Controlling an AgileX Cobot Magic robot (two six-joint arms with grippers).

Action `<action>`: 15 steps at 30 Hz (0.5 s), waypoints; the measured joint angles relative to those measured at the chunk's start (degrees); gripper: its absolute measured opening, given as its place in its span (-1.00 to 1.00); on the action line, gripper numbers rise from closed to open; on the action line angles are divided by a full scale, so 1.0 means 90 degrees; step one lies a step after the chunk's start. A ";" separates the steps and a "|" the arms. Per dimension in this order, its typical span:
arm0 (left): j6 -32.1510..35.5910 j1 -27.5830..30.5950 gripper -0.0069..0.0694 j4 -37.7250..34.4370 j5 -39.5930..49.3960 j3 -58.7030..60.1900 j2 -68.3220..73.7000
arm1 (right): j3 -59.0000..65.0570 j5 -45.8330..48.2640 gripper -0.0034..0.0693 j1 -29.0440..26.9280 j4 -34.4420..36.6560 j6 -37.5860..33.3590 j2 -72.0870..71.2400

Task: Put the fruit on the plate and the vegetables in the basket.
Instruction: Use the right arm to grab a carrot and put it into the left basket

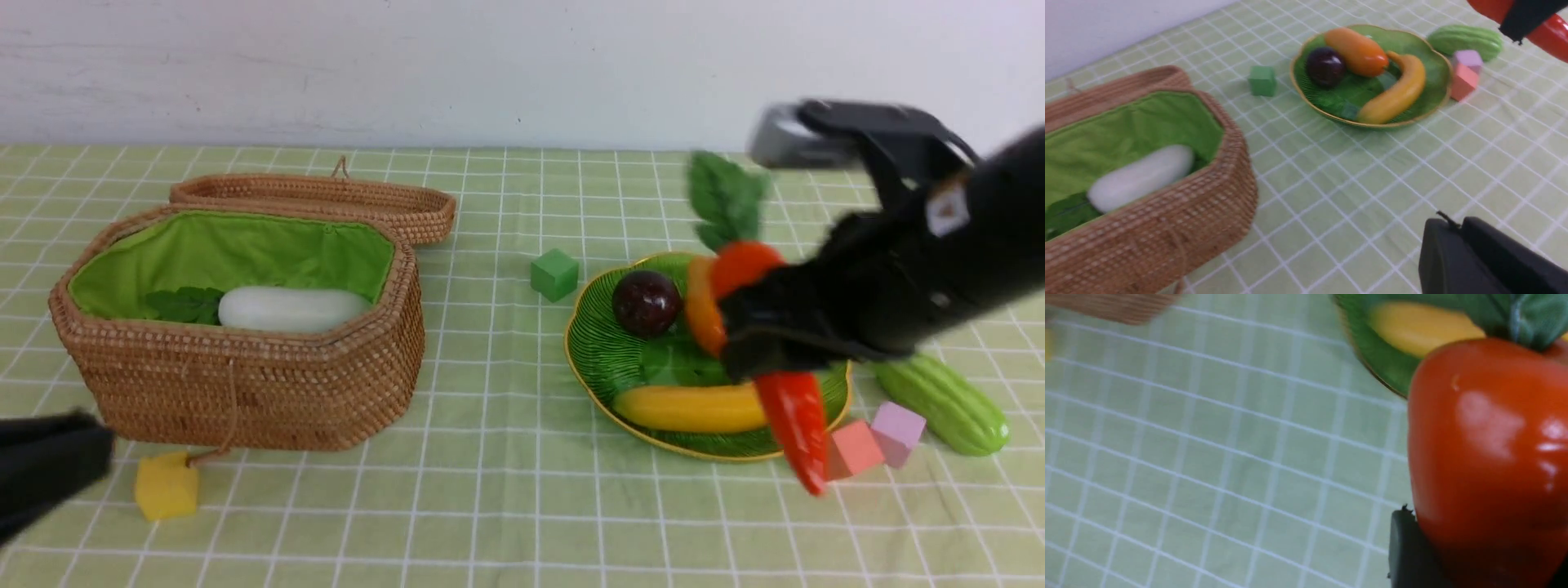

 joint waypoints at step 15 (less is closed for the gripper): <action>-0.2387 0.0000 -0.72 0.2100 0.0960 -0.0006 -0.1131 | -0.5852 -0.0302 -0.10 0.1879 0.0208 -0.1840 0.4106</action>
